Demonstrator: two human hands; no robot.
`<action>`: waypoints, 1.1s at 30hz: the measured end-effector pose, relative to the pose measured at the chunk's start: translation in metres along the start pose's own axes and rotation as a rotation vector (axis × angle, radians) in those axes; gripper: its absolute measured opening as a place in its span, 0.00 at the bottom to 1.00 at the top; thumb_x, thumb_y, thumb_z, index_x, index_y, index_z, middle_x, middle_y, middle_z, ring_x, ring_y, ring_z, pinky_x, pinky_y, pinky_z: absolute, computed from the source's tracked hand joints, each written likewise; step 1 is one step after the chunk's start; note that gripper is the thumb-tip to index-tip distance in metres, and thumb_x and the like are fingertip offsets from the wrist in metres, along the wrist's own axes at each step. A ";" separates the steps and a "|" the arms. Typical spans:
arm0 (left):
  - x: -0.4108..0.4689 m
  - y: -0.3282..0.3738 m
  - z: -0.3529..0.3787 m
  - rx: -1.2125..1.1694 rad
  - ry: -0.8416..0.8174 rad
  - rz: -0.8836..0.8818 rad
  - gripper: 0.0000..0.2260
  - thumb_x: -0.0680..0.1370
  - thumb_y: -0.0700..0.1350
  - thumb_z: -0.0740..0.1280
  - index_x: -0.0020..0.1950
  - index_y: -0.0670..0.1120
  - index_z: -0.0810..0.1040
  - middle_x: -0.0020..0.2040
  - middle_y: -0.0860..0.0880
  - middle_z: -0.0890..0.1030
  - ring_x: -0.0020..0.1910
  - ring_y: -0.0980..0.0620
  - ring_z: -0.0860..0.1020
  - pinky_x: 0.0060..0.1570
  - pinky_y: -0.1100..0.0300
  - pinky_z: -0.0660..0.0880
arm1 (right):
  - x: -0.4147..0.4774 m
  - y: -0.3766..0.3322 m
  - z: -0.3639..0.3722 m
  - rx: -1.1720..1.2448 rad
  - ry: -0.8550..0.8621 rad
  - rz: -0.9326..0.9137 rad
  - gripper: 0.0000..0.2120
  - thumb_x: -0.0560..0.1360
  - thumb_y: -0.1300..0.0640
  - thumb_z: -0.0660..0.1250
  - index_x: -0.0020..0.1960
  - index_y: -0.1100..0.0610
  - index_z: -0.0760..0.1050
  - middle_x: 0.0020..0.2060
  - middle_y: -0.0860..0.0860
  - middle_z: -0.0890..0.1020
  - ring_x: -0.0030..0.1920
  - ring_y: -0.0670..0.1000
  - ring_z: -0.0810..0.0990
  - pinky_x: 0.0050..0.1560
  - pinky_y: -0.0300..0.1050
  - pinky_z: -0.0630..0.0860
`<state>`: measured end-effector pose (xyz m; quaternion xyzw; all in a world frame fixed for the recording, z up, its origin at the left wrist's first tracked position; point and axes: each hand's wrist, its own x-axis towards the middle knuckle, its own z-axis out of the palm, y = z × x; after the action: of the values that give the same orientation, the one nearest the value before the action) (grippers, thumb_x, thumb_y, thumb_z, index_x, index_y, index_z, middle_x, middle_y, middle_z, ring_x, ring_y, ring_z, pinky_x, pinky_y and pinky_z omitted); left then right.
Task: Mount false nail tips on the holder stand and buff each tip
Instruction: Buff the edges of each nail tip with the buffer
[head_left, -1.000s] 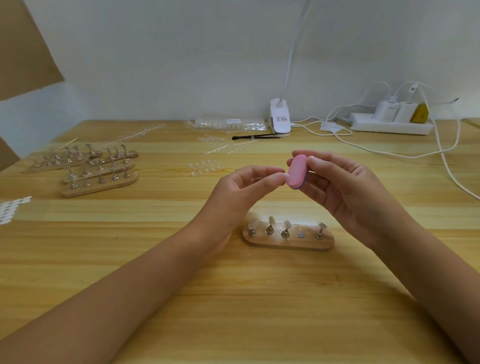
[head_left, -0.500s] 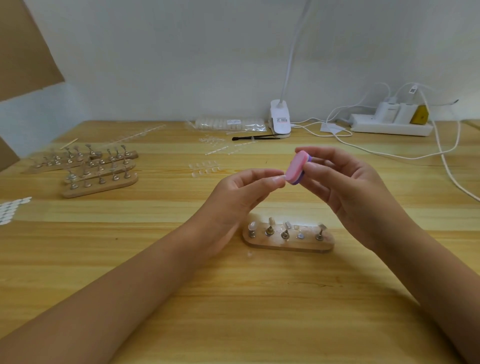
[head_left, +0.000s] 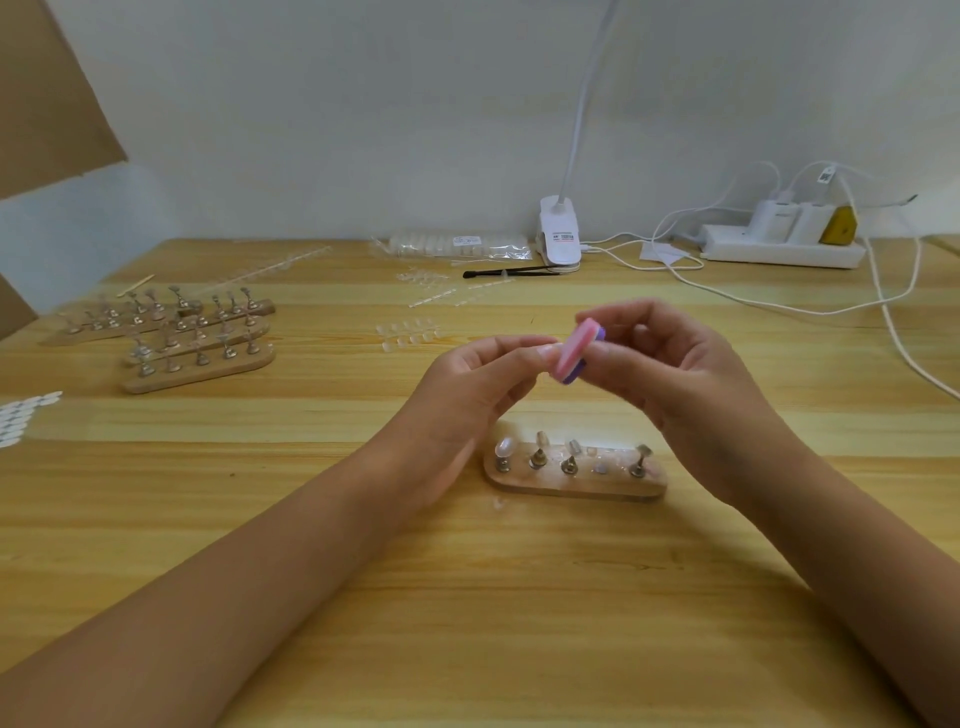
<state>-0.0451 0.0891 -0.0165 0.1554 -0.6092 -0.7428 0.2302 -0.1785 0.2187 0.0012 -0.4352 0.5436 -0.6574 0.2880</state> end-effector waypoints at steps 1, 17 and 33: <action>0.000 0.000 0.000 0.009 0.012 -0.002 0.15 0.70 0.49 0.76 0.55 0.46 0.84 0.51 0.51 0.85 0.53 0.60 0.81 0.62 0.61 0.71 | 0.001 -0.001 -0.002 0.034 0.039 -0.017 0.17 0.68 0.56 0.71 0.56 0.58 0.78 0.45 0.52 0.85 0.50 0.52 0.84 0.56 0.43 0.80; -0.003 0.002 0.002 0.135 0.014 0.101 0.09 0.74 0.51 0.72 0.53 0.56 0.86 0.55 0.55 0.85 0.59 0.60 0.80 0.59 0.60 0.69 | 0.000 0.002 -0.002 -0.034 -0.099 0.040 0.15 0.72 0.55 0.70 0.58 0.57 0.80 0.51 0.55 0.85 0.53 0.53 0.84 0.51 0.40 0.80; -0.002 0.000 0.002 0.039 -0.051 0.030 0.08 0.77 0.49 0.70 0.54 0.52 0.85 0.51 0.51 0.85 0.52 0.57 0.82 0.53 0.66 0.76 | 0.001 0.001 -0.003 -0.031 -0.049 0.032 0.17 0.71 0.52 0.69 0.58 0.56 0.80 0.49 0.53 0.85 0.50 0.51 0.84 0.47 0.39 0.79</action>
<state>-0.0445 0.0913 -0.0166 0.1318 -0.6316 -0.7308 0.2227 -0.1813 0.2188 0.0005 -0.4469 0.5534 -0.6332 0.3049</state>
